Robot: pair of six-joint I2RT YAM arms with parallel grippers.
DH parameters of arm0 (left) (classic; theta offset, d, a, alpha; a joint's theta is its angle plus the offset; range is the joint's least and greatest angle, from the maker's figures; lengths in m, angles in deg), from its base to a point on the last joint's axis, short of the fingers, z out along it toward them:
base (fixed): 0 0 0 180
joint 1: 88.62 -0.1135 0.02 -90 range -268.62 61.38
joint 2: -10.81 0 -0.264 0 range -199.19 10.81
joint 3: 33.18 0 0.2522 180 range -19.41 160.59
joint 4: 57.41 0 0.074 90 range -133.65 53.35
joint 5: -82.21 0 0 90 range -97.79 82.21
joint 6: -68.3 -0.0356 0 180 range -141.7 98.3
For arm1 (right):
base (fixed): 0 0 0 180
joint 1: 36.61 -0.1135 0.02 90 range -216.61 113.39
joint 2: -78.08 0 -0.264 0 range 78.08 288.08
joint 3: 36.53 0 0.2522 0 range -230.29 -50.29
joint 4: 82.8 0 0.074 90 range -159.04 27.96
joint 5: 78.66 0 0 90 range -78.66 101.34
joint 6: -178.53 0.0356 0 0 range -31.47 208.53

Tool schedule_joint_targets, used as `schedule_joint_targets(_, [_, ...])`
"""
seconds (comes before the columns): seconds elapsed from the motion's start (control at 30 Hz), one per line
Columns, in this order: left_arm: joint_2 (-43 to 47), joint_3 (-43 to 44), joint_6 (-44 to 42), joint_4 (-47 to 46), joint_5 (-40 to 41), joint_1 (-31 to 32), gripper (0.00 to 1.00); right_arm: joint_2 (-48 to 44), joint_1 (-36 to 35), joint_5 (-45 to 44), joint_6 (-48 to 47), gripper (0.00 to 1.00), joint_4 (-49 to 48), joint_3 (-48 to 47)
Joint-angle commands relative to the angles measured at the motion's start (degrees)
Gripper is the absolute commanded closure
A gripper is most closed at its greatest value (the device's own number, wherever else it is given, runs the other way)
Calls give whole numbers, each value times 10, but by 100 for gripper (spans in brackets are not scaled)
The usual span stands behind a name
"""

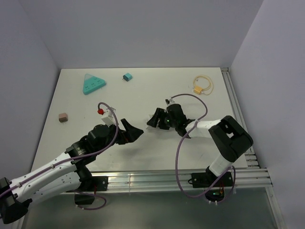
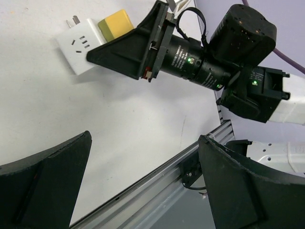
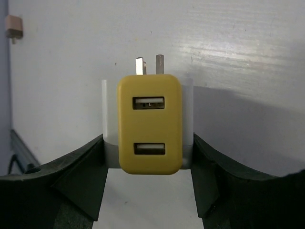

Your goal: Insert the plug

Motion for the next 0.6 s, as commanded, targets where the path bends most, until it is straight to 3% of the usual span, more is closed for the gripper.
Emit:
schedule_joint_targets(0.0, [-6, 9, -2, -31, -13, -2, 1, -24, 37, 152, 47, 100, -42, 27])
schedule_joint_targets(0.27, [-39, 14, 3, -49, -28, -2, 1, 26, 88, 278, 49, 94, -27, 19])
schedule_joint_targets(0.37, [-42, 14, 5, -49, -28, -2, 1, 42, 103, 286, 55, 94, -45, 27])
schedule_joint_targets(0.57, [-37, 11, 5, -49, -21, -2, 1, 52, 115, 278, 48, 85, -36, 28])
